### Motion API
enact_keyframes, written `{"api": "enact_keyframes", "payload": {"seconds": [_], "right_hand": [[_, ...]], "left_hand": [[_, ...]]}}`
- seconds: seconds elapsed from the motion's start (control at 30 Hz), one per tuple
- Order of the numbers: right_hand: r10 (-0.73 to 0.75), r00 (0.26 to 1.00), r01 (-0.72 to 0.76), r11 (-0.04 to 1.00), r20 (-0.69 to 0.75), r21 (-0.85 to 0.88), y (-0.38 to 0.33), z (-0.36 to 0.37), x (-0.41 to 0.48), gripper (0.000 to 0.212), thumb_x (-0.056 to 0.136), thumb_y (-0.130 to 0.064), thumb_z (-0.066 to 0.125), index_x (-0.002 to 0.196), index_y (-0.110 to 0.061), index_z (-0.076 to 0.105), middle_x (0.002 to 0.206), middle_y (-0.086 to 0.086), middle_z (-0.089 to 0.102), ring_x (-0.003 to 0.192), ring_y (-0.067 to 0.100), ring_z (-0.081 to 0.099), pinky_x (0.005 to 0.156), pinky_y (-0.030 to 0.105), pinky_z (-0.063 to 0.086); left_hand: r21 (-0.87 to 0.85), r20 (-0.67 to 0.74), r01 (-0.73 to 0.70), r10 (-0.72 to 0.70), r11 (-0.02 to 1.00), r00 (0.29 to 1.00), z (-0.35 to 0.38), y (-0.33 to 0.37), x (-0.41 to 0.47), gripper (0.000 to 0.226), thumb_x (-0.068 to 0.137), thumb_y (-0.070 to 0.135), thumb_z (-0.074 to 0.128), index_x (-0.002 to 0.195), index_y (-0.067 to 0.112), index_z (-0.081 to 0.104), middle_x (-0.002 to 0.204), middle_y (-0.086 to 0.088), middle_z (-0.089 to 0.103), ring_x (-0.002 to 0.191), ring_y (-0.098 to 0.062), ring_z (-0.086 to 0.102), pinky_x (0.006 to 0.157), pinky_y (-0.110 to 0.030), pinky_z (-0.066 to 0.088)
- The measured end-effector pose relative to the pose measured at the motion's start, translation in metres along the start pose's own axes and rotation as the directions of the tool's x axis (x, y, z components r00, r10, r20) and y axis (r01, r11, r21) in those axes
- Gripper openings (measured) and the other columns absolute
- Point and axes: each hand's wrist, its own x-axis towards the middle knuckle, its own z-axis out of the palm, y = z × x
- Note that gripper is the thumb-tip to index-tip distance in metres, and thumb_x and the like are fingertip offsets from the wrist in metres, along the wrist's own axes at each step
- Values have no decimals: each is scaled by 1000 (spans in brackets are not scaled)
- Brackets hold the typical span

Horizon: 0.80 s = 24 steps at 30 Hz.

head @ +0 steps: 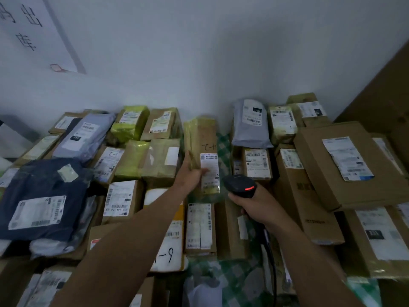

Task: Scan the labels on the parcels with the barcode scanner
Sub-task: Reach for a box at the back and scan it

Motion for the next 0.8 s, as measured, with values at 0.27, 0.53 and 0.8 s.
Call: {"api": "enact_keyframes", "payload": {"seconds": [0.27,0.53,0.8], "right_hand": [[66,998,-66,998,15,21,10,-5,32,39,89,-35,81,118,-43,57,109,-15,68,98,3,63,67,20,49],[87,996,-87,996,-31,15,27,-10,50,48,85,-36,85,126,-38,60,117,-12,70,111,11,65,91,30,54],[86,995,-86,996,-41,-6,38,-14,49,62,83,-40,86,138,-32,59,123,-9,70,114,13,65,104,41,53]], "left_hand": [[341,122,247,-303,907,945,22,-28,58,80,100,31,56,163,32,7,148,-3,52,130,-30,56,113,-51,43],[773,199,-180,36,609,979,38,-55,59,75,94,9,62,161,24,30,168,-12,22,157,-34,13,126,-48,21],[838,268,-171,-118,519,956,39,-60,43,73,102,25,59,164,24,20,173,-7,3,159,-29,0,126,-41,15]]}}
